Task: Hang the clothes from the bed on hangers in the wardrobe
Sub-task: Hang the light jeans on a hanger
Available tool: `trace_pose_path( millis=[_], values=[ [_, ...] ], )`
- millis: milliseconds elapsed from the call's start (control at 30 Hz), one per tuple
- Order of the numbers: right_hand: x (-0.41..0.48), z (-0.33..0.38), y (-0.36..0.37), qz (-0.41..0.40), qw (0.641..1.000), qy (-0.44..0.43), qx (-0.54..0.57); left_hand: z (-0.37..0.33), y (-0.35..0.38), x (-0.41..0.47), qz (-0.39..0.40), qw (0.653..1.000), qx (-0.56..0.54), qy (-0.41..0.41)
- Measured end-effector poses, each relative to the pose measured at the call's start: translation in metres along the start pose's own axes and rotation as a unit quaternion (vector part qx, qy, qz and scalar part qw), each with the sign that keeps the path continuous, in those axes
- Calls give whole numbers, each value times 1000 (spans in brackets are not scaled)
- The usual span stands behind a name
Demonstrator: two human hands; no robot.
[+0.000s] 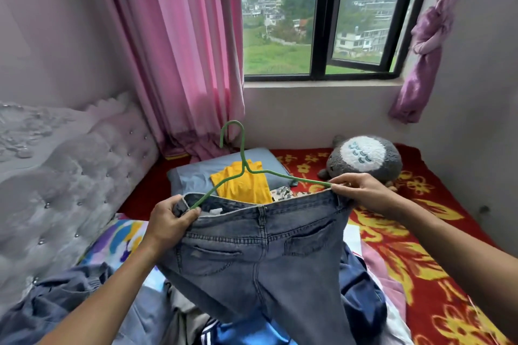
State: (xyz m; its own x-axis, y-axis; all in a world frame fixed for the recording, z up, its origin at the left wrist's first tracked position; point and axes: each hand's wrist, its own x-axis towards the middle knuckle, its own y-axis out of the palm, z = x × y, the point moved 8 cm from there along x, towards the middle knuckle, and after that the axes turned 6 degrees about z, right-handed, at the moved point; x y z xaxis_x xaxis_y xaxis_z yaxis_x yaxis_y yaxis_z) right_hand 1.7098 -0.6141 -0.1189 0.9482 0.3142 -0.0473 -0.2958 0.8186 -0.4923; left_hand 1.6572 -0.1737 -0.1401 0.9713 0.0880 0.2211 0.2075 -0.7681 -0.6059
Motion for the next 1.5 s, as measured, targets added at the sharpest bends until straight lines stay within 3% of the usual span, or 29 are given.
trace_pose_path(
  millis=[100, 167, 300, 433, 600, 733, 833, 933, 967, 1033, 1100, 1233, 1300, 1367, 1433, 1500],
  values=[
    [5, -5, 14, 35, 991, 25, 127, 0, -15, -10, -12, 999, 41, 7],
    [9, -3, 19, 28, 992, 5, 124, -9, -20, -16, -8, 993, 110, 30],
    [10, 22, 23, -16, 992, -95, -80, -11, -20, -21, 18, 972, 231, 44],
    [2, 58, 17, -32, 932, -209, -296, -12, -16, -17, 28, 964, 255, 64],
    [-8, 63, 17, -81, 879, -246, -400, -30, -7, -13, 24, 938, 326, 118],
    [-7, 103, 40, -124, 872, -315, -354, -53, 43, -14, 67, 900, 391, 183],
    [6, 78, 14, -172, 919, -204, -292, -40, 46, -13, 74, 927, 338, 143],
    [13, -9, 4, -72, 954, 18, -290, -28, 24, -12, 53, 964, 236, 115],
    [10, -37, 13, -29, 967, 82, -241, -26, 18, -9, 49, 968, 219, 109],
    [2, -78, 39, 17, 982, 184, -42, -28, 11, -5, 40, 972, 203, 110],
    [-2, -91, 54, 18, 972, 207, 109, -32, 8, -3, 37, 971, 210, 110],
    [-3, -90, 55, 19, 961, 185, 207, -24, 0, -4, 29, 969, 222, 100],
    [-4, -83, 52, 3, 977, 169, 133, -23, 4, -7, 34, 960, 254, 111],
    [-3, -66, 41, -43, 981, 143, -125, -25, 16, -11, 49, 943, 303, 125],
    [-6, -42, 38, -104, 925, 115, -348, -26, 27, -15, 67, 937, 317, 132],
    [-10, -17, 41, -144, 895, 67, -416, -25, 27, -15, 66, 935, 325, 126]
  ],
)
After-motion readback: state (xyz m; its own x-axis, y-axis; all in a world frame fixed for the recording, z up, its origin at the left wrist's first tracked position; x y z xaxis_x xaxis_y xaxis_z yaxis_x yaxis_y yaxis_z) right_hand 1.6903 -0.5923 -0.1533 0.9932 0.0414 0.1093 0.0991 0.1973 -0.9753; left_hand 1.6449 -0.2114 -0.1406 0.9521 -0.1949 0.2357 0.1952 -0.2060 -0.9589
